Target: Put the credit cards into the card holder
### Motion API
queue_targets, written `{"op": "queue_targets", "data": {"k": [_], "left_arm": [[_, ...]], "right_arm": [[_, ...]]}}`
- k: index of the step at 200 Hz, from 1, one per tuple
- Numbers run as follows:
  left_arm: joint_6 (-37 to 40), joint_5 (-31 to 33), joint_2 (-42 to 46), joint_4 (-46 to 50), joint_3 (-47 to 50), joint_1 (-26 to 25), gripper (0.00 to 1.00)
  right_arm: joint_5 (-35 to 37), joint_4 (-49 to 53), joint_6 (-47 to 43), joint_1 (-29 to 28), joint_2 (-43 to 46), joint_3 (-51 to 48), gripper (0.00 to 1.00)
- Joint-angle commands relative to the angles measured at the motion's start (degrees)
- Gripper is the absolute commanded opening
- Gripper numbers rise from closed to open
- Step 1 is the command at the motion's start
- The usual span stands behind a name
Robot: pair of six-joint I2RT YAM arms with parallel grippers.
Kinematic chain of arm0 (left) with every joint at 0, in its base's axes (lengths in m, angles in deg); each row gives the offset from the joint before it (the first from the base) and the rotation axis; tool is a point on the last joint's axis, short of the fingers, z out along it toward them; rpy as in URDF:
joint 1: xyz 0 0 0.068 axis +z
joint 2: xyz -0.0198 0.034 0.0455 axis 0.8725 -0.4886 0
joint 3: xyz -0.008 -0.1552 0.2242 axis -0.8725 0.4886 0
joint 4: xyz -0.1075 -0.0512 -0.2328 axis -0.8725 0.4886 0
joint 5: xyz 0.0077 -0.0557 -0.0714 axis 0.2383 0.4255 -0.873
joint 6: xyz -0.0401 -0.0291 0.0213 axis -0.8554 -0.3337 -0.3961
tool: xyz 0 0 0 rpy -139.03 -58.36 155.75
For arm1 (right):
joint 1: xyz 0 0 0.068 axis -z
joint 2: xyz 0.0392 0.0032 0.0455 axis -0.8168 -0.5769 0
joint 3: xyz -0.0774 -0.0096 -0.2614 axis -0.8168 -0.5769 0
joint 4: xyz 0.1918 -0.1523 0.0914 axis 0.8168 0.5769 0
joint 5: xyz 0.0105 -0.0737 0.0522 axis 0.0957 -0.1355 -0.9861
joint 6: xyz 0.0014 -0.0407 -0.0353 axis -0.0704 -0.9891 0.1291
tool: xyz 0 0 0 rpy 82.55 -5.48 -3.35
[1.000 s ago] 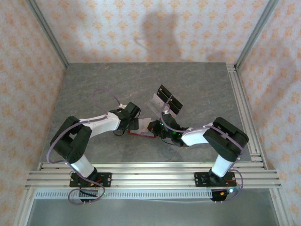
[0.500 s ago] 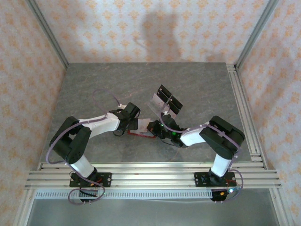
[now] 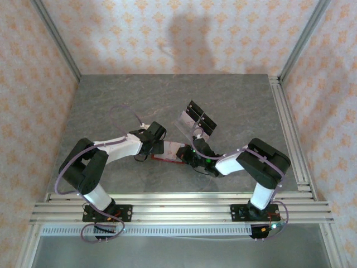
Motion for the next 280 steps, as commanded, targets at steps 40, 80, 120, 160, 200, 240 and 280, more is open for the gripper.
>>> {"op": "queue_targets", "data": {"k": [40,80,120,160,200,240,280], "left_arm": [[-0.75,1.63,0.15,3.72,2.11,-0.38,0.97],[-0.75,1.69,0.06,3.63,2.08,-0.43,0.97],[-0.74,1.47,-0.11,3.44,2.12,-0.38,0.97],[-0.74,1.36,-0.04,3.43,2.17,-0.39,0.97],[-0.78,1.01,0.47,3.77,1.96,-0.47,0.97],[-1.28,1.89,2.72,6.58,-0.42,-0.45,0.97],[-1.63,4.11,3.1,10.39,-3.06,-0.04,0.98]], "right_arm": [[-1.59,-0.47,-0.26,-0.42,-1.64,1.12,0.0],[-2.67,-0.65,-0.16,-0.42,-3.06,2.08,0.0],[-2.66,-0.63,-0.09,-0.42,-3.76,2.48,0.0],[-2.71,-0.77,-0.09,-0.42,-5.4,3.55,0.0],[-3.33,-0.56,-0.09,-0.42,-7.09,4.94,0.0],[-4.47,0.75,-0.35,-0.42,-8.49,6.65,0.0],[-5.4,3.22,-1.22,-0.42,-7.89,7.89,0.18]]}}
